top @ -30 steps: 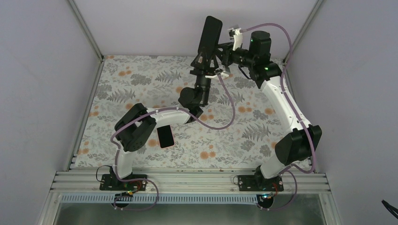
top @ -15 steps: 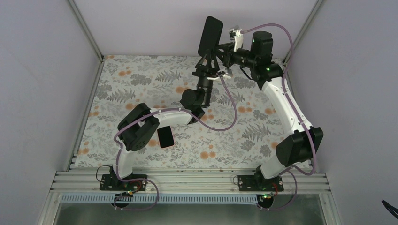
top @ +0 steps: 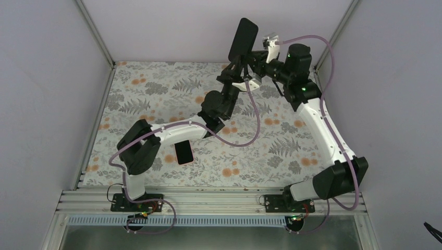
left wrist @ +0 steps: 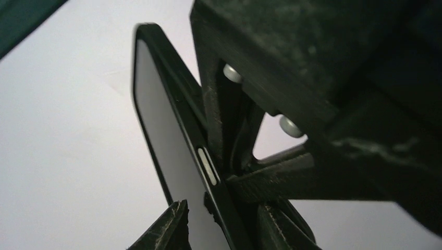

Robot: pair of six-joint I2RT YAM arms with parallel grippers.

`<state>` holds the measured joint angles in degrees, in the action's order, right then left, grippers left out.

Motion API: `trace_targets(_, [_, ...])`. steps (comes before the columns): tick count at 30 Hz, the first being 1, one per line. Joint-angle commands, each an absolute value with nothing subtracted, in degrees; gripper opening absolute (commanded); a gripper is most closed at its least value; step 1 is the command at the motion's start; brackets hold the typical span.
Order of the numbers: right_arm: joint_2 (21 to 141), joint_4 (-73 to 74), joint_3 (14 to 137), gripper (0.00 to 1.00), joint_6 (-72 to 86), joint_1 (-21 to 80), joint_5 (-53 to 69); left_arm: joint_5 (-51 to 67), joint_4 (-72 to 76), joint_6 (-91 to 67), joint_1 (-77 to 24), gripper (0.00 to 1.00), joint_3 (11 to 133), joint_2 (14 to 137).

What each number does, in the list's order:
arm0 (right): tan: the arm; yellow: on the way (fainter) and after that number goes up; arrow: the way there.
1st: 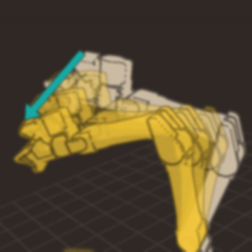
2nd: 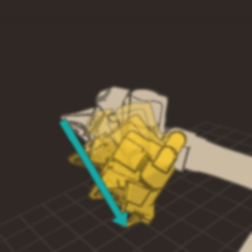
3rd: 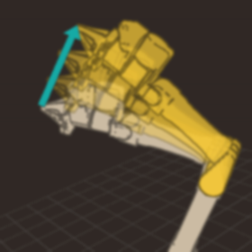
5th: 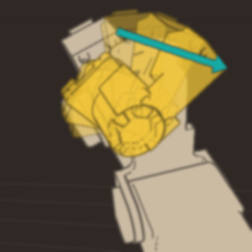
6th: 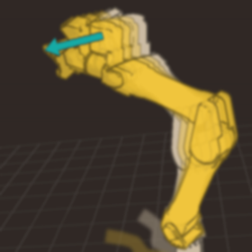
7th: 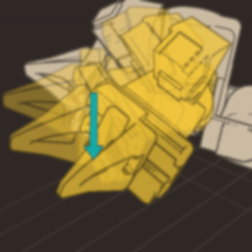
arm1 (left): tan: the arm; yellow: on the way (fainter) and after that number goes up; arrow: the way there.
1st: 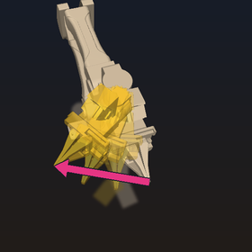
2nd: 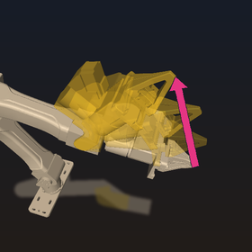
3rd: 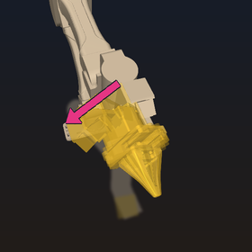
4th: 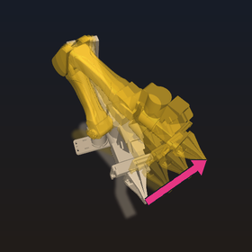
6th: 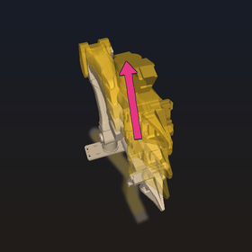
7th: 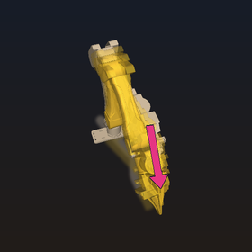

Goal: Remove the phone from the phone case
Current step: Remove the phone case from the phone.

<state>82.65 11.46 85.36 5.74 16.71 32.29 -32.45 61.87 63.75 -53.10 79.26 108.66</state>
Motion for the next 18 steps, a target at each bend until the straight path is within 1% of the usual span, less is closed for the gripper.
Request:
trace_targets(1, [76.83,18.30,81.69,0.03,-0.25,18.15,36.23,-48.51,54.23,52.59,-46.71,0.34,84.63,102.33])
trace_targets(4, [76.66,18.27,81.95,0.03,-0.81,18.46,34.61,-48.89,52.76,52.49,-46.53,0.32,85.20,102.68])
trace_targets(7, [76.11,18.09,81.81,0.03,-1.24,18.86,33.14,-49.29,52.58,52.87,-46.01,0.29,85.70,102.88])
trace_targets(11, [75.56,17.83,81.37,0.03,-0.81,19.16,33.16,-49.31,56.30,56.23,-44.90,0.24,86.60,103.43])
trace_targets(13, [75.71,18.14,81.28,0.03,-0.37,19.38,33.79,-49.18,61.18,60.06,-44.34,0.21,87.20,104.22])
trace_targets(18, [76.79,19.50,81.07,0.03,0.18,19.42,36.97,-47.22,75.47,73.90,-44.37,0.20,88.03,106.38])
